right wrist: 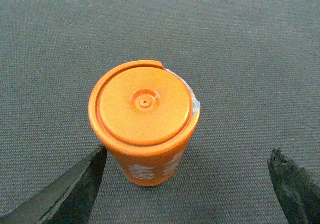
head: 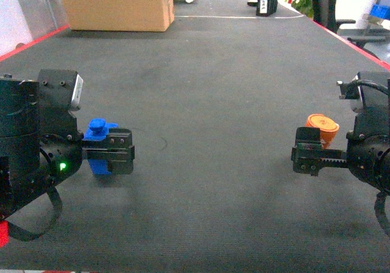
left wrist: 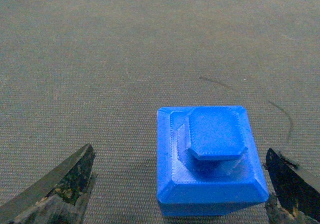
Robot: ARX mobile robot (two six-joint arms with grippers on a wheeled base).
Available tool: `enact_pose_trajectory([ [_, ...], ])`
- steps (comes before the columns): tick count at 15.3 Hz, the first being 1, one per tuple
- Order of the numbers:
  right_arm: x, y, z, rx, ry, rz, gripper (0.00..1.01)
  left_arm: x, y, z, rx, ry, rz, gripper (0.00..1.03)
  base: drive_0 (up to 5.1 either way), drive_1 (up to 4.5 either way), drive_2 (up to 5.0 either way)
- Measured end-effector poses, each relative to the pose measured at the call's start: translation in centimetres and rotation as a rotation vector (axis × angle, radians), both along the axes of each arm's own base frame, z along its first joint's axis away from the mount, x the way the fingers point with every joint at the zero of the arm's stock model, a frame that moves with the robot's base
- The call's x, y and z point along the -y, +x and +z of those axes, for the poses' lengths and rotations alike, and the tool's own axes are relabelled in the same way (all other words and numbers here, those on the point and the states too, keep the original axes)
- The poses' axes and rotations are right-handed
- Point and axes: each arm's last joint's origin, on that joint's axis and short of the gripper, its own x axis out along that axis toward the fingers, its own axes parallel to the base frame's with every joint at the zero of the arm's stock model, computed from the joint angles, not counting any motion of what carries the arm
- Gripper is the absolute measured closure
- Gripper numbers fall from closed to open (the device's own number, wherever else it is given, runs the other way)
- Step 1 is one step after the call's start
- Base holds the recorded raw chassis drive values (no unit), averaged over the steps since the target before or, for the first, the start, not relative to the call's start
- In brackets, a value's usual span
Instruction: Sort blue parts and orange caps into right shelf containers
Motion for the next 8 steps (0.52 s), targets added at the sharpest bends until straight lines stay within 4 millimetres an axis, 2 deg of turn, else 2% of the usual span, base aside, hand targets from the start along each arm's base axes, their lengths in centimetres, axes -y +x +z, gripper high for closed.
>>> enact_pose_trajectory([
  [4,-0.4,2.0,-0.4,-0.007,0.012,0.002,0.03,-0.1,0.4,-1.2,-0.030,0.019,0.005,0.05,0.0,0.00,0.0],
  [8,-0.4,2.5,-1.1,-0.020,0.018,-0.003,0.03,-0.1,0.7,-1.4,-0.037,0.021,0.008,0.05,0.0,0.00,0.0],
])
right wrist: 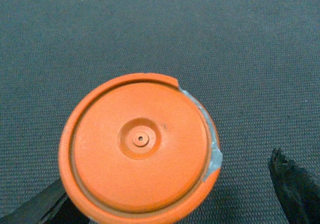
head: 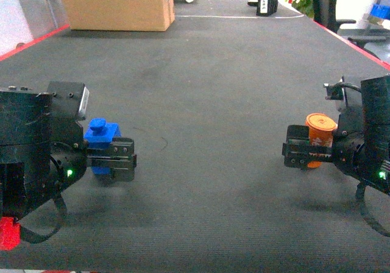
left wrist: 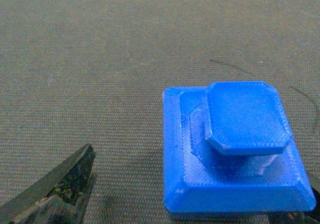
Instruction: Sort blue parts and orange caps into right shelf containers
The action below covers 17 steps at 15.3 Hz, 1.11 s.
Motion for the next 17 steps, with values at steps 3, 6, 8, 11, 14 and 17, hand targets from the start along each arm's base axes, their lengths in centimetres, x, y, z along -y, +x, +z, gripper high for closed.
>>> enact_pose_trajectory([
  [3,0.0,0.1,0.1,0.009,0.002,0.001,0.39,0.0,0.0,0.0,0.001,0.000,0.000,0.16,0.0,0.00,0.0],
  [6,0.1,-0.5,0.2,0.014,0.013,0.016,0.55,0.0,0.0,0.0,0.012,-0.023,0.008,0.56,0.0,0.00,0.0],
  [8,0.2,-1.3,0.9,0.031,0.016,0.017,0.55,-0.1,-0.4,0.0,0.018,-0.034,0.018,0.61,0.0,0.00,0.0],
  [11,-0.2,-3.9,4.7,0.138,0.025,0.025,0.55,-1.1,-2.5,2.7,0.124,-0.069,0.081,0.62,0.0,0.00,0.0],
  [14,-0.6,-8.4,7.8,0.212,0.024,0.038,0.55,-1.6,-6.2,6.9,0.255,-0.076,0.110,0.62,0.0,0.00,0.0],
  [17,-0.1,-13.4,10.0,0.267,0.020,0.016,0.55,-1.7,-10.2,9.8,0.324,-0.062,0.118,0.62,0.0,0.00,0.0],
])
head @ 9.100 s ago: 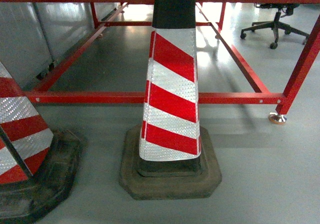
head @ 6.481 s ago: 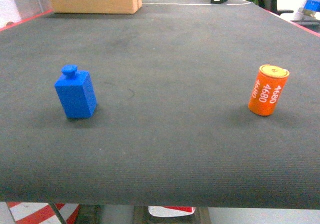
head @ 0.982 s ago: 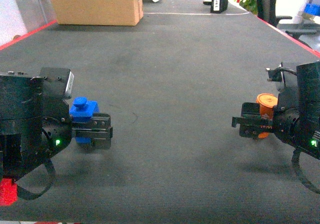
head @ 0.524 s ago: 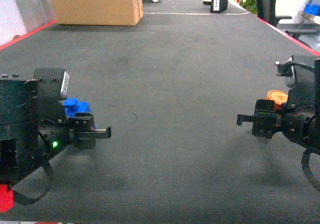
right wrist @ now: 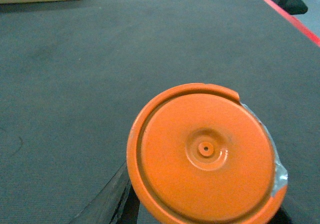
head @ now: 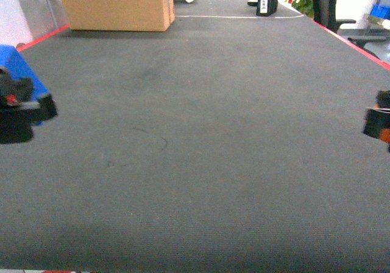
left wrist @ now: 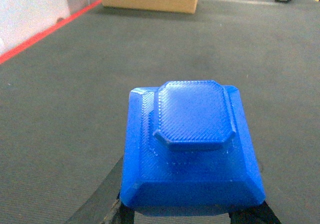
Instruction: Sort blue parts and orange caps into right shelf containers
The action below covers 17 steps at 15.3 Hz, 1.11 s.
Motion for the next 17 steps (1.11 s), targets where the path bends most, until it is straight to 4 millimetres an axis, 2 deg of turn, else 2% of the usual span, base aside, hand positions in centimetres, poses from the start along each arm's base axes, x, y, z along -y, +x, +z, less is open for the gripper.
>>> enact_pose_trajectory([
  [2,0.3,-3.8,1.8,0.066,0.010,-0.022,0.55,-0.1,-3.3,2.6,0.089,-0.015,0.032,0.62,0.0,0.00,0.0],
  [4,0.4,-6.1,3.2,0.121,0.005,-0.032,0.55,-0.3,-6.0,3.3,0.111,-0.015,0.051,0.62,0.0,0.00,0.0],
  [6,0.7,-8.0,4.5,0.177,-0.003,-0.049,0.55,-0.2,-7.5,4.3,0.151,-0.023,0.037,0.62,0.0,0.00,0.0],
  [8,0.7,-8.8,5.0,0.196,-0.019,-0.087,0.55,0.2,-8.1,4.5,0.139,-0.018,0.007,0.62,0.0,0.00,0.0],
  [9,0.5,-8.7,4.7,0.173,-0.050,-0.078,0.55,0.7,-8.1,4.1,0.105,0.027,0.006,0.62,0.0,0.00,0.0],
  [10,2.0,-9.3,4.1,0.215,-0.068,0.030,0.55,-0.6,-8.6,3.6,0.095,0.027,-0.095,0.62,0.0,0.00,0.0],
  [11,4.8,-10.6,1.7,0.208,-0.086,0.052,0.56,-3.4,-10.2,1.8,0.096,0.023,-0.120,0.62,0.0,0.00,0.0],
  [17,5.5,-11.0,1.2,0.211,-0.087,0.048,0.56,-4.1,-10.8,1.4,0.102,0.021,-0.118,0.62,0.0,0.00,0.0],
])
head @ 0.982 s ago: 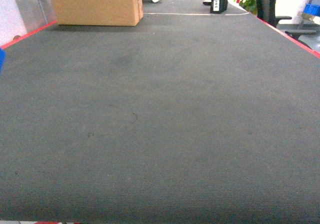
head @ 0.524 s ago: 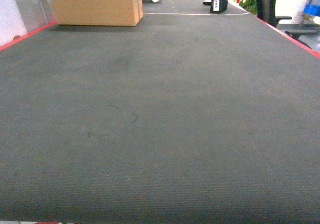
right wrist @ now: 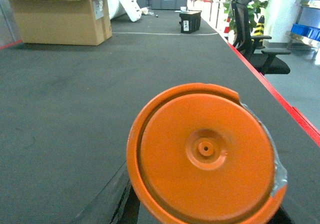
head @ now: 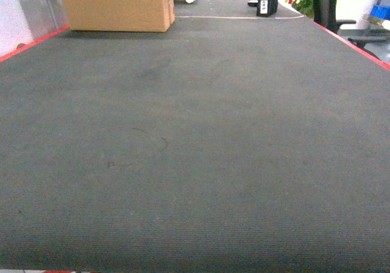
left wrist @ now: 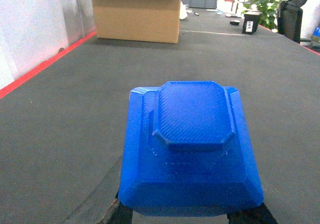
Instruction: Sort blue parts and orange caps into right shelf containers
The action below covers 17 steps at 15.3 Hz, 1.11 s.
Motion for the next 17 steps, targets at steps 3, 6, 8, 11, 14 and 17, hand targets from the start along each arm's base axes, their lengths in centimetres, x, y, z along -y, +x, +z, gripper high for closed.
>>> enact_pose_trajectory([
  [3,0.4,-0.3,-0.5,-0.006,-0.002,0.003,0.56,-0.4,-0.4,-0.3,0.002,-0.001,-0.002,0.62,0.0,0.00,0.0],
  [6,1.7,-0.8,-0.9,0.004,-0.005,0.011,0.56,-1.8,-1.0,-0.8,0.002,-0.001,0.001,0.62,0.0,0.00,0.0],
  [8,1.8,-1.0,-1.3,0.012,-0.005,0.007,0.56,-1.7,-1.2,-1.3,0.012,-0.001,-0.010,0.62,0.0,0.00,0.0],
  [11,1.8,-1.3,-1.6,0.015,-0.005,0.008,0.56,-1.8,-1.6,-1.3,0.022,-0.001,-0.008,0.62,0.0,0.00,0.0],
  [14,1.8,-2.2,-2.3,-0.039,-0.005,0.009,0.56,-1.8,-1.9,-1.3,0.017,-0.001,-0.008,0.62,0.0,0.00,0.0],
  [17,1.8,-2.5,-2.0,-0.001,-0.005,0.007,0.56,-1.8,-2.8,-2.0,-0.036,-0.001,-0.010,0.62,0.0,0.00,0.0],
])
